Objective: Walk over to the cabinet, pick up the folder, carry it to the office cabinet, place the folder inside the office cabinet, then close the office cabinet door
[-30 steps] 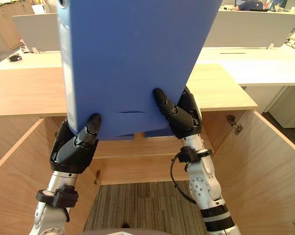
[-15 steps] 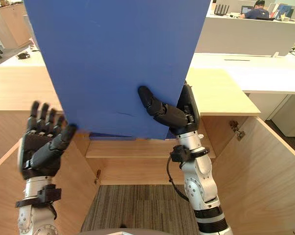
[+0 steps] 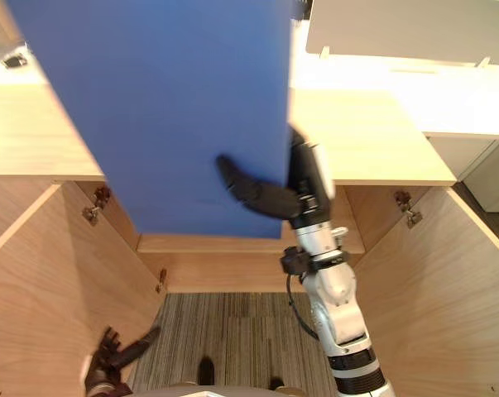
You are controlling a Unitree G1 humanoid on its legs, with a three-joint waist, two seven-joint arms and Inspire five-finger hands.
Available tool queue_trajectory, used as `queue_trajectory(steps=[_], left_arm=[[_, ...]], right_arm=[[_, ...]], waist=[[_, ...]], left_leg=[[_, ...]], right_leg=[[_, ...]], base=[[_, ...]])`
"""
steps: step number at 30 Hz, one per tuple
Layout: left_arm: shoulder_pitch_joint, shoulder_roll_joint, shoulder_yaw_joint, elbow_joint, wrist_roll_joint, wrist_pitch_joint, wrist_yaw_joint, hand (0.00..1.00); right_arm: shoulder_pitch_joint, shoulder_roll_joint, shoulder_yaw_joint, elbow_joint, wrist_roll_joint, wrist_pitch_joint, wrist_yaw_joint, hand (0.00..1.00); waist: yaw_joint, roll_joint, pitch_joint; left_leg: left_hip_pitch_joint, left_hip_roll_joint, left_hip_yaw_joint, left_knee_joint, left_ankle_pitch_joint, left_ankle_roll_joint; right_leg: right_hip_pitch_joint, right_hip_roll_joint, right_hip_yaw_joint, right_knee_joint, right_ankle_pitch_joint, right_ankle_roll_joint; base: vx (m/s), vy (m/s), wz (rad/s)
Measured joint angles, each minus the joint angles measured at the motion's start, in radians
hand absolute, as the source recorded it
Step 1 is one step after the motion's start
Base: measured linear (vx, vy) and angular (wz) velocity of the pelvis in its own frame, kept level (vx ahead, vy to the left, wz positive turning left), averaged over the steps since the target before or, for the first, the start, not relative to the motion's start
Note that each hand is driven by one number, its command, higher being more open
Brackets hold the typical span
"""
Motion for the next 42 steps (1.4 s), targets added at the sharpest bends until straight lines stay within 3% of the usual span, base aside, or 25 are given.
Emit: queue_trajectory(steps=[5, 8, 11, 14, 17, 21, 25, 28, 35, 36, 42], left_arm=[[-0.104, 0.079, -0.075, 0.095, 0.088, -0.010, -0.009, 1.00], [-0.194, 0.103, -0.081, 0.146, 0.107, -0.013, 0.019, 1.00], [-0.244, 0.103, -0.093, 0.154, 0.104, -0.027, 0.023, 1.00], [-0.299, 0.103, -0.122, 0.146, 0.104, -0.047, 0.032, 1.00], [-0.340, 0.092, -0.122, 0.127, 0.102, -0.052, 0.038, 1.00], [-0.360, 0.060, -0.122, 0.041, 0.064, -0.049, 0.044, 1.00], [-0.379, 0.033, -0.125, -0.045, 0.038, -0.048, 0.044, 1.00], [-0.400, 0.015, -0.143, -0.077, 0.012, -0.049, 0.061, 1.00], [-0.401, -0.012, -0.164, -0.106, -0.016, -0.049, 0.094, 1.00], [-0.401, -0.012, -0.168, -0.111, -0.025, -0.049, 0.105, 1.00], [-0.403, -0.015, -0.201, -0.128, -0.038, -0.049, 0.136, 1.00]], right_arm=[[-0.097, -0.065, 0.130, 0.274, -0.168, 0.050, 0.000, 0.00], [-0.153, -0.101, 0.157, 0.351, -0.241, 0.068, -0.002, 0.00], [-0.208, -0.113, 0.141, 0.393, -0.242, 0.070, -0.032, 0.00], [-0.289, -0.096, 0.077, 0.471, -0.240, 0.073, -0.063, 0.00], [-0.318, -0.073, 0.001, 0.489, -0.197, 0.092, -0.098, 0.00], [-0.405, -0.011, -0.165, 0.489, 0.009, 0.099, -0.177, 0.00], [-0.586, 0.007, -0.305, 0.487, 0.239, 0.091, -0.300, 0.00], [-0.672, 0.009, -0.404, 0.488, 0.360, 0.061, -0.393, 0.00], [-0.804, 0.016, -0.507, 0.587, 0.517, 0.028, -0.511, 0.00], [-0.836, 0.016, -0.517, 0.614, 0.548, 0.028, -0.532, 1.00], [-0.938, 0.033, -0.546, 0.674, 0.634, 0.030, -0.596, 1.00]], waist=[[0.029, 0.011, 0.147], [0.036, 0.038, 0.247], [0.029, 0.072, 0.313], [0.030, 0.106, 0.337], [0.040, 0.115, 0.342], [0.047, 0.118, 0.363], [0.062, 0.120, 0.365], [0.080, 0.122, 0.369], [0.081, 0.122, 0.369], [0.080, 0.122, 0.369], [0.085, 0.122, 0.369]], left_leg=[[-0.106, -0.001, -0.005, 0.063, -0.001, 0.003], [-0.239, -0.001, -0.012, 0.213, -0.045, 0.012], [-0.385, 0.001, -0.019, 0.383, -0.106, 0.017], [-0.533, 0.005, -0.030, 0.517, -0.153, 0.014], [-0.634, 0.012, -0.019, 0.600, -0.186, 0.033], [-0.762, 0.060, 0.036, 0.717, -0.218, 0.041], [-0.881, 0.081, 0.031, 0.814, -0.236, 0.043], [-0.917, 0.085, 0.027, 0.844, -0.243, 0.038], [-0.929, 0.089, 0.025, 0.844, -0.250, 0.027], [-0.936, 0.090, 0.025, 0.844, -0.250, 0.027], [-0.939, 0.089, 0.025, 0.829, -0.241, 0.041]], right_leg=[[-0.120, -0.008, 0.001, 0.103, -0.025, -0.007], [-0.230, -0.021, -0.004, 0.213, -0.060, -0.007], [-0.359, -0.034, -0.002, 0.357, -0.112, -0.008], [-0.500, -0.044, -0.002, 0.489, -0.156, -0.009], [-0.601, -0.056, -0.003, 0.582, -0.193, -0.009], [-0.719, -0.071, -0.016, 0.698, -0.240, -0.011], [-0.824, -0.070, -0.012, 0.775, -0.259, -0.011], [-0.854, -0.071, -0.013, 0.798, -0.267, -0.010], [-0.862, -0.070, -0.020, 0.797, -0.269, -0.012], [-0.869, -0.070, -0.021, 0.797, -0.269, -0.012], [-0.868, -0.071, -0.030, 0.785, -0.268, -0.013]], base=[[-0.05, 0.009, 0.07], [-0.09, 0.009, 0.08], [-0.11, 0.026, 0.06], [-0.15, 0.020, 0.08], [-0.13, 0.017, 0.12], [-0.06, -0.005, 0.14], [-0.01, -0.002, -0.01], [0.00, 0.000, 0.00], [-0.01, -0.017, 0.00], [-0.01, -0.035, 0.00], [0.02, -0.041, 0.02]])
